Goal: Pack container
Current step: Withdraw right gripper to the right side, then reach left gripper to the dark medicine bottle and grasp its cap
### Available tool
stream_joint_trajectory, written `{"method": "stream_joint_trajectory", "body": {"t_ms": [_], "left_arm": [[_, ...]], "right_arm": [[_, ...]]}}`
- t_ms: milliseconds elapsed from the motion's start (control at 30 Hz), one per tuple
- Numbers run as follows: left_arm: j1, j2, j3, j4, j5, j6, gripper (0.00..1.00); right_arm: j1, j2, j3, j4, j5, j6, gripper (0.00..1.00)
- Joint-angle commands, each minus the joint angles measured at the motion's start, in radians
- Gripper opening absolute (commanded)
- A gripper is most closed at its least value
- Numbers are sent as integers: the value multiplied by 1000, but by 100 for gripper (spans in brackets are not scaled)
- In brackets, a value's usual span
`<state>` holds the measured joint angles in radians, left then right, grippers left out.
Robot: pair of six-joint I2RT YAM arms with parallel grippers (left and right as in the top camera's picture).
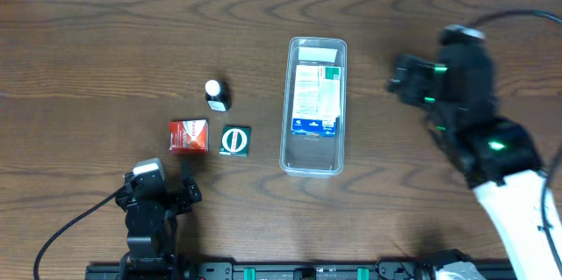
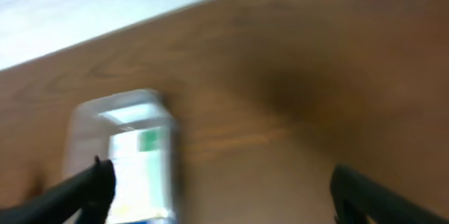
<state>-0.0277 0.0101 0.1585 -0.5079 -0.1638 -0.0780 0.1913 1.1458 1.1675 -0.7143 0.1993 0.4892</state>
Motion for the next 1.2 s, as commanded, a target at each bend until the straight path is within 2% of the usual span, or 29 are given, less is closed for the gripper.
{"method": "stream_joint_trajectory", "body": {"t_ms": [0,100,167,267,433,567,700,833,1033,1167], "left_arm": [[4,-6,-17,0,-4,-5,98],[4,-6,-17,8,-11,4,98],[4,-6,-17,88,-64,52,98],[4,-6,-17,183,2,24,98],[4,-6,-17,166,31,13,98],[4,-5,-16,234,122,13,98],[4,40,55,252,124,13,98],[5,247,216,169,99,-27,98],[5,782,610,-20,109,-39,98],[5,1096,912,-132,205,-39,98]], "right_arm": [[-112,-5,-3,-45,-2,-5,99],[-175,-4,-3,-79,-2,-5,99],[-192,-3,-3,-102,-2,-5,99],[-193,0,-3,-139,-1,-5,99],[-193,0,-3,-198,-1,-5,99],[-193,0,-3,-207,-2,-4,99],[-193,0,-3,-207,-2,-5,99],[-193,0,-3,-207,-2,-4,99],[-193,0,-3,-207,-2,-5,99],[-193,0,-3,-207,-2,-4,99]]}}
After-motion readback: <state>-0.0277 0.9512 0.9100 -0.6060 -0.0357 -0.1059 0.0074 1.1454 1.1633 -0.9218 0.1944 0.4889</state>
